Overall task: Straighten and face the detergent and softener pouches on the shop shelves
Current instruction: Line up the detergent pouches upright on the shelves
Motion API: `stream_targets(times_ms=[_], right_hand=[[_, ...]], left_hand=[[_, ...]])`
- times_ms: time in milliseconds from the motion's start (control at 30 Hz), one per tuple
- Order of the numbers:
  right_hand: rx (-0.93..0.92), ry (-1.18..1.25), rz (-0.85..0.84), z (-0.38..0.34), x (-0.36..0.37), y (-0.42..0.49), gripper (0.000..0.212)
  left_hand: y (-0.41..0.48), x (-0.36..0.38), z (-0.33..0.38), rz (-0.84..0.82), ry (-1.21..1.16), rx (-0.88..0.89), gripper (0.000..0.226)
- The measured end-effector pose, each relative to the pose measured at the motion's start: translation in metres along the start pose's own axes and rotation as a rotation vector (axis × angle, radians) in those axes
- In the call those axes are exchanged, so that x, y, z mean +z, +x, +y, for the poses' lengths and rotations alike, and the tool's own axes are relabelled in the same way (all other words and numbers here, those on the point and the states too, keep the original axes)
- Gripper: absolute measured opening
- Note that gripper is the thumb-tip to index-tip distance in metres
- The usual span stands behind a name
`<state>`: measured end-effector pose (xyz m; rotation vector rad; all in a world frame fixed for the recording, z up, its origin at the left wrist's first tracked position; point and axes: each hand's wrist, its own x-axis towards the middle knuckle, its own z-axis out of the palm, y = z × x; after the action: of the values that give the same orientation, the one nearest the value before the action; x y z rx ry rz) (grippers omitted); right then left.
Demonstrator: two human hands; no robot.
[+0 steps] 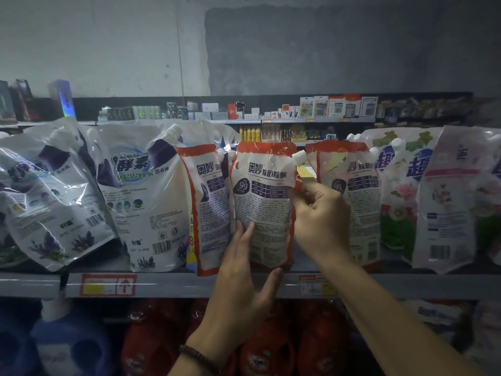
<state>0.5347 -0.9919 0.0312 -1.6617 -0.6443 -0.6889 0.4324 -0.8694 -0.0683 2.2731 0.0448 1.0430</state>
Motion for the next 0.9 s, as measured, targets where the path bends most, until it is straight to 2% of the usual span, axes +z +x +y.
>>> stream_targets(times_ms=[200, 367, 533, 700, 833, 900], right_hand=[[-0.031, 0.024, 0.029, -0.004, -0.008, 0.006, 0.016], [-0.001, 0.154, 0.059, -0.015, -0.017, 0.01, 0.015], [-0.006, 0.254, -0.001, -0.026, -0.033, 0.011, 0.012], [-0.011, 0.303, -0.039, -0.027, -0.053, 0.008, 0.014], [0.014, 0.31, -0.046, -0.022, -0.07, 0.001, 0.016], [0.027, 0.318, -0.038, -0.019, -0.078, -0.005, 0.016]], left_hand=[[0.0, 0.003, 0.007, 0.025, -0.041, 0.014, 0.089], [0.006, -0.002, 0.012, 0.042, -0.059, 0.048, 0.097], [0.002, -0.007, 0.021, 0.017, -0.331, 0.042, 0.095], [0.0, -0.002, 0.036, 0.073, -0.576, 0.076, 0.073], [0.007, 0.001, 0.043, 0.084, -0.774, -0.056, 0.069], [0.01, 0.002, 0.045, 0.086, -0.814, -0.117, 0.06]])
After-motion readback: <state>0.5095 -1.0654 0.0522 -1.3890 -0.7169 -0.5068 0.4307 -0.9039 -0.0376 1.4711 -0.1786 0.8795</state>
